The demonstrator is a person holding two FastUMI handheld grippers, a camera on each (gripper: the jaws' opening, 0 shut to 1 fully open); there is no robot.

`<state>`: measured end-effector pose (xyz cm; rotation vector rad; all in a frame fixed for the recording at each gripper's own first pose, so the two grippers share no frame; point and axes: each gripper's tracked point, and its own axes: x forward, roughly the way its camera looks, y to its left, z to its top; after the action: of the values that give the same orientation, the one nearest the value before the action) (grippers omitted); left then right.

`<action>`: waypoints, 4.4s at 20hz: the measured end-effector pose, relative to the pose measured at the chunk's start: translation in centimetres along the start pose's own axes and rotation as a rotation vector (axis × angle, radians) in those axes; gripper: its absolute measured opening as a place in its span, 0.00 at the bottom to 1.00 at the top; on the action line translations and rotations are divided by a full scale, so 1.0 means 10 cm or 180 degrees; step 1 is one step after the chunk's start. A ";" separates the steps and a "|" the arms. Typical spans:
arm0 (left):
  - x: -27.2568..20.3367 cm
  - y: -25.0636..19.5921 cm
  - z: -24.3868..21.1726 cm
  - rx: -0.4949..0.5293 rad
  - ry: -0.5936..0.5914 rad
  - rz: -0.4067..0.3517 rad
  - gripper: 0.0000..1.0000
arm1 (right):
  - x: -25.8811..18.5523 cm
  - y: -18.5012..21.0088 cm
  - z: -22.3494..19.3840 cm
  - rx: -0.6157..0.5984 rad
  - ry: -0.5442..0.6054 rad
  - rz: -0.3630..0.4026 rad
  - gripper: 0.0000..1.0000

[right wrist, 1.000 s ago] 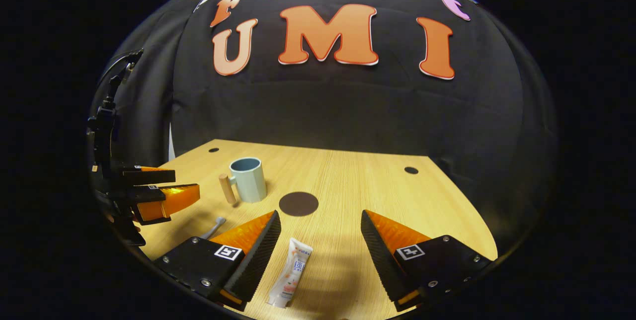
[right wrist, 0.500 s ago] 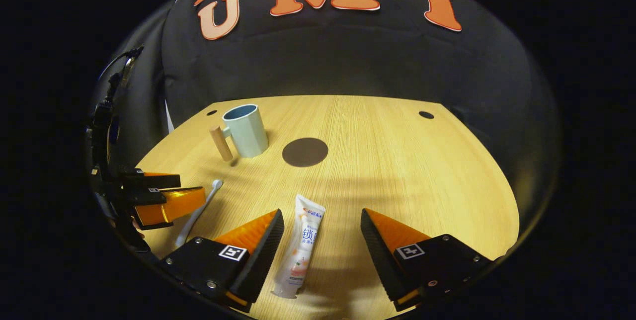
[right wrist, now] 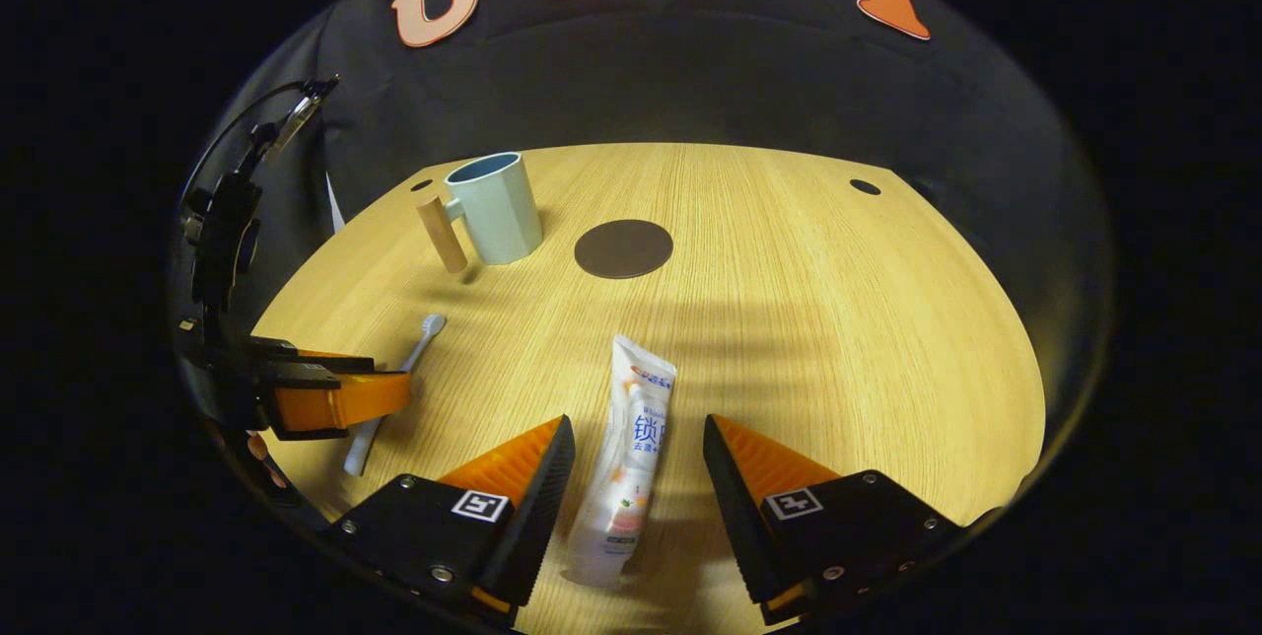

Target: Put the toothbrush and toothpaste on the desktop into the cup, then pick up the cup and place it on the coaster on the desktop.

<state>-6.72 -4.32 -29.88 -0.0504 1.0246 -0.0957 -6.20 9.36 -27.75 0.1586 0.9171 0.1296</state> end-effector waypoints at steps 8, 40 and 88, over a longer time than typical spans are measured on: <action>-0.04 0.02 -0.05 -0.0078 0.0096 0.0088 0.11 | 0.05 0.02 -0.14 0.0334 0.0160 0.0041 0.48; -0.58 0.03 1.88 -0.0002 -0.2520 0.0215 0.02 | -0.41 0.16 1.09 0.0280 -0.1177 0.0512 0.06; -0.28 -0.21 2.40 0.0376 -0.2567 -0.0376 0.74 | -0.29 0.16 2.07 0.0050 -0.1744 0.0466 0.05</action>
<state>12.28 -6.17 -14.87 -0.0363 0.2087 -0.2220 8.53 8.73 -12.79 0.2607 0.3600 0.2027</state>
